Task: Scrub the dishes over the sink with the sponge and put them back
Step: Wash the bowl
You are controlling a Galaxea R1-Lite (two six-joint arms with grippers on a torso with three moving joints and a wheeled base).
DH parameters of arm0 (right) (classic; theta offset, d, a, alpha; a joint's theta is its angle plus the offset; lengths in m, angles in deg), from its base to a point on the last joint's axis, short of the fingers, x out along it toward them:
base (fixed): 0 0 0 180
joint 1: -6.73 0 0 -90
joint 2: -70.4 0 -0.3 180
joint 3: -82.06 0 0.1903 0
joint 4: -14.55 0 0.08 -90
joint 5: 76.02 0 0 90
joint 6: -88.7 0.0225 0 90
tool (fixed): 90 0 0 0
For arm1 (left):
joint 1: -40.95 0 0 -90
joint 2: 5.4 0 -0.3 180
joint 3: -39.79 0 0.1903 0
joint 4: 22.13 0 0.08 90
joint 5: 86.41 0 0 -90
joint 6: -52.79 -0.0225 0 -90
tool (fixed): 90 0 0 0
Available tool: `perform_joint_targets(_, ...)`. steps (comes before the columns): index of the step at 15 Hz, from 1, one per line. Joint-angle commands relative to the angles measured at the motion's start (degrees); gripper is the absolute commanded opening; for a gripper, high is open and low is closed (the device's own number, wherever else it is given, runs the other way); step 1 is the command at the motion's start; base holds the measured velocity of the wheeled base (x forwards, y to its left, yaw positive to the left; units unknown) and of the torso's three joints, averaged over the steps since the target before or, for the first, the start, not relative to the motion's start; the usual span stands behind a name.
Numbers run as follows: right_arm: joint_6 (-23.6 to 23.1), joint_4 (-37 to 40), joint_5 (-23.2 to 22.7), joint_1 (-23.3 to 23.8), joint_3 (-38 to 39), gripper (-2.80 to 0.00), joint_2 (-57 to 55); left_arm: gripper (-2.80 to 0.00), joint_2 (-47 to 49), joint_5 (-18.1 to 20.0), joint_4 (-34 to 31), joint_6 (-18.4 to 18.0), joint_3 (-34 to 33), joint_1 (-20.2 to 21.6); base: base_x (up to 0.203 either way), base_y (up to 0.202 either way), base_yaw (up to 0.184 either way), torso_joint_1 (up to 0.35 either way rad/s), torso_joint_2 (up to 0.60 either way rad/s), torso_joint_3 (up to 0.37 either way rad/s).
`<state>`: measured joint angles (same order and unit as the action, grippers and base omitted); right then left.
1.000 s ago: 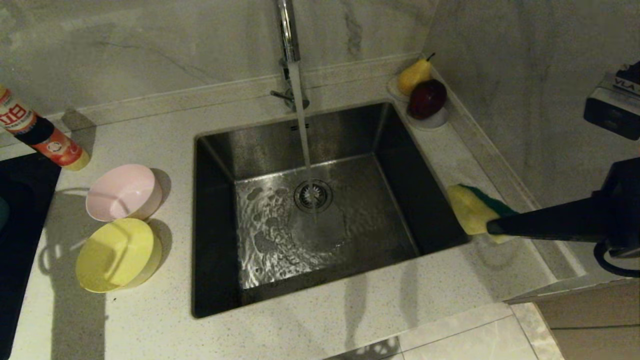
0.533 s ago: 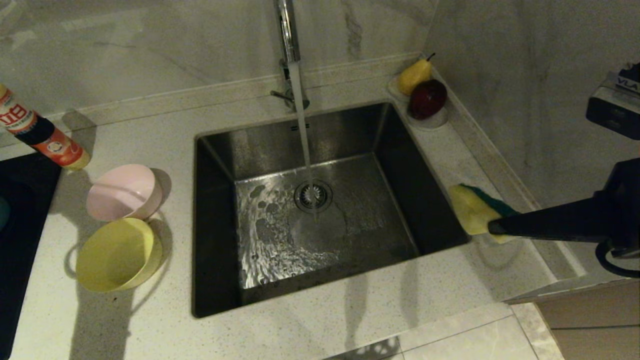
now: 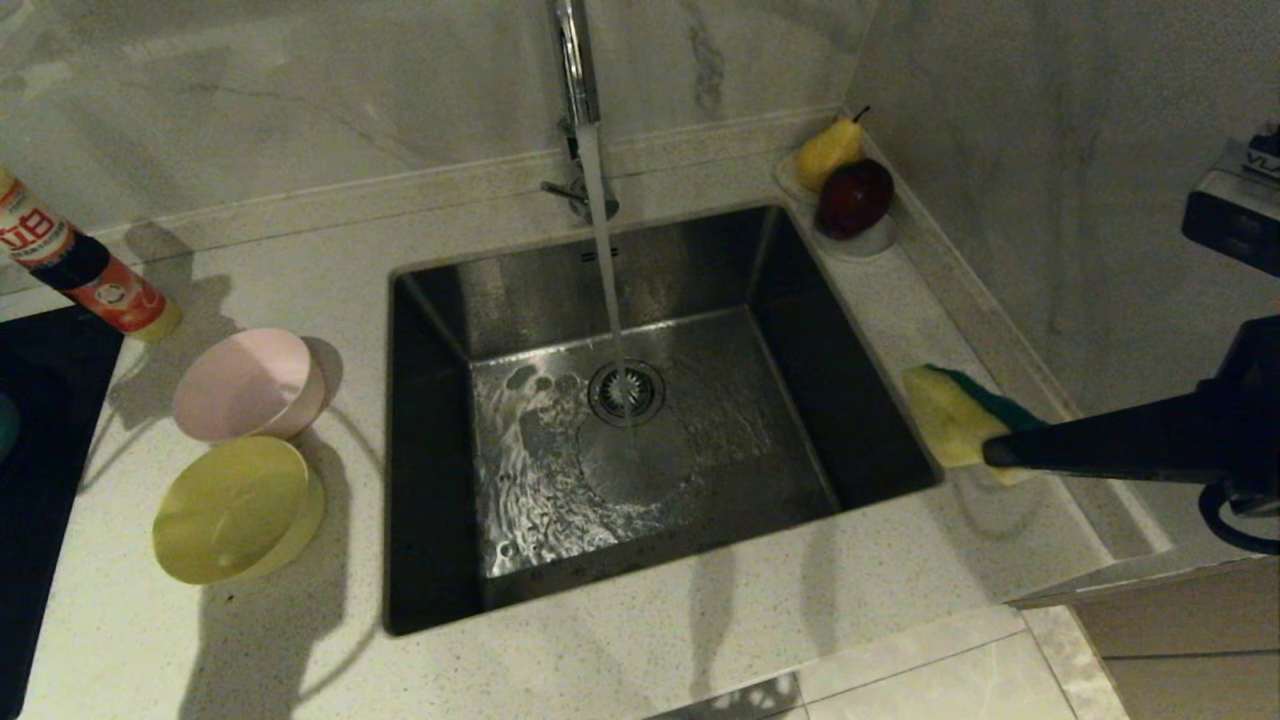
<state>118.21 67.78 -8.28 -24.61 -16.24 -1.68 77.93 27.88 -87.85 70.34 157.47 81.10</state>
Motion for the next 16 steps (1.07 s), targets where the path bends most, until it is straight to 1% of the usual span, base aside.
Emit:
perform_joint_targets(1,0.2,0.2,-0.2,0.1,0.1,-2.8,0.1,-2.8,-0.6,-1.9,-0.4,-2.1,-3.1,-7.2,0.0,0.0,0.0,0.0,0.0,0.0)
perform_joint_targets(4,0.2,0.2,-0.2,0.2,0.1,-2.8,0.1,-2.8,5.3,-9.6,-0.2,-2.6,-4.1,-14.4,0.0,0.0,0.0,0.0,0.0,0.0)
perform_joint_targets(5,0.2,0.3,-0.2,0.2,0.1,-2.8,0.0,0.0,7.3,-11.4,0.1,-2.5,-4.1,-15.9,0.0,0.0,0.0,0.0,0.0,0.0)
perform_joint_targets(6,0.2,0.1,-0.1,0.2,0.4,-2.8,0.0,0.0,9.2,-12.8,0.9,-2.4,-3.9,-16.9,0.0,0.0,0.0,0.0,0.0,0.0)
perform_joint_targets(7,0.1,0.0,-0.1,0.3,0.8,-2.8,0.0,0.0,10.7,-13.4,2.5,-1.6,-3.6,-17.2,0.0,0.0,0.0,0.0,0.0,0.0)
perform_joint_targets(8,0.0,0.1,-0.1,0.8,1.0,-2.8,-0.1,0.0,11.7,-13.5,4.6,-0.2,-3.5,-17.4,0.0,0.0,0.0,0.0,0.0,0.0)
perform_joint_targets(12,-0.2,0.0,-0.1,1.0,1.6,-2.8,-0.3,0.0,14.9,-13.4,6.4,-0.2,-3.3,-18.1,0.0,0.0,0.0,0.0,0.0,0.0)
perform_joint_targets(14,-0.2,-0.1,-0.1,1.0,1.5,-2.8,-0.4,0.0,16.4,-13.5,8.1,0.2,-3.3,-18.4,0.0,0.0,0.0,0.0,0.0,0.0)
perform_joint_targets(16,-0.2,0.0,-0.1,1.0,1.7,-2.8,-0.6,0.0,18.7,-13.5,8.3,0.7,-3.3,-18.9,0.0,0.0,0.0,0.0,0.0,0.0)
